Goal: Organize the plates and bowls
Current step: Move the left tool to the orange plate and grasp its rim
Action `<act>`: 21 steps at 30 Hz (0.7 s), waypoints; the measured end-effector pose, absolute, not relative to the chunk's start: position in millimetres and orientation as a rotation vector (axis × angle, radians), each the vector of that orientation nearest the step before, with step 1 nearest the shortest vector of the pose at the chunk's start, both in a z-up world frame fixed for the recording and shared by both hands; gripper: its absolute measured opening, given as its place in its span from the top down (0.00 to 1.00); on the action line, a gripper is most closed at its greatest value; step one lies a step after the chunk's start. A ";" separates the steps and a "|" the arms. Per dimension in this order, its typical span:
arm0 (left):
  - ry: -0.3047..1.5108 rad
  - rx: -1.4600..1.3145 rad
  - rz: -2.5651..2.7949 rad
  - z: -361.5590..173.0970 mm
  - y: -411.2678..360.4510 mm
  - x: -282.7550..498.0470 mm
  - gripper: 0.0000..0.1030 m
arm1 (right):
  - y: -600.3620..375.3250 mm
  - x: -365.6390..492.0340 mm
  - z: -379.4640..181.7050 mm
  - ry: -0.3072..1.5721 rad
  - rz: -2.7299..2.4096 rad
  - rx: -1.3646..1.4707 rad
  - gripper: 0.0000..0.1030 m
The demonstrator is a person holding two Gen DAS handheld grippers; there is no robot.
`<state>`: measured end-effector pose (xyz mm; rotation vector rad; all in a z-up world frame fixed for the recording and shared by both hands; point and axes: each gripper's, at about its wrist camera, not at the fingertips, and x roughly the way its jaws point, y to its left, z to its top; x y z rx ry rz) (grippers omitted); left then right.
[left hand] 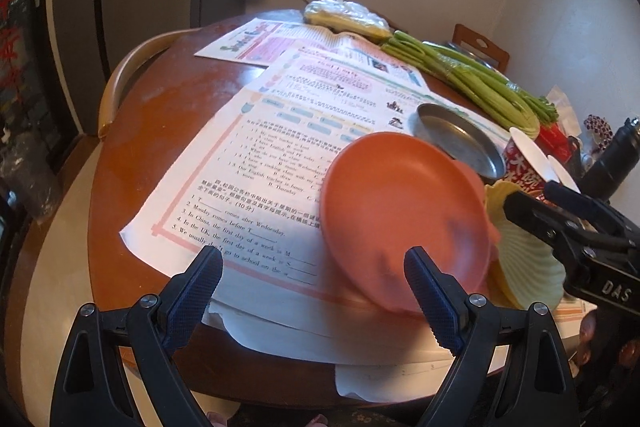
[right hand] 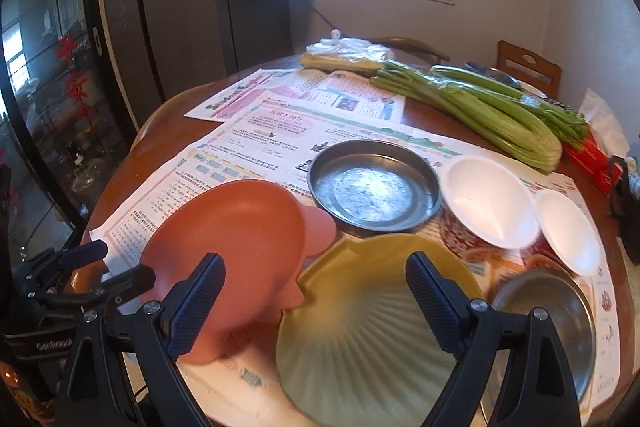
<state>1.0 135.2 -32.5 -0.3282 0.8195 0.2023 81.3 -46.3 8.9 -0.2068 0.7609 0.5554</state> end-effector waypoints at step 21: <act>0.878 -0.295 0.165 -46.5 120.9 23.3 0.10 | -14.7 118.6 -19.9 0.853 0.617 -0.256 0.42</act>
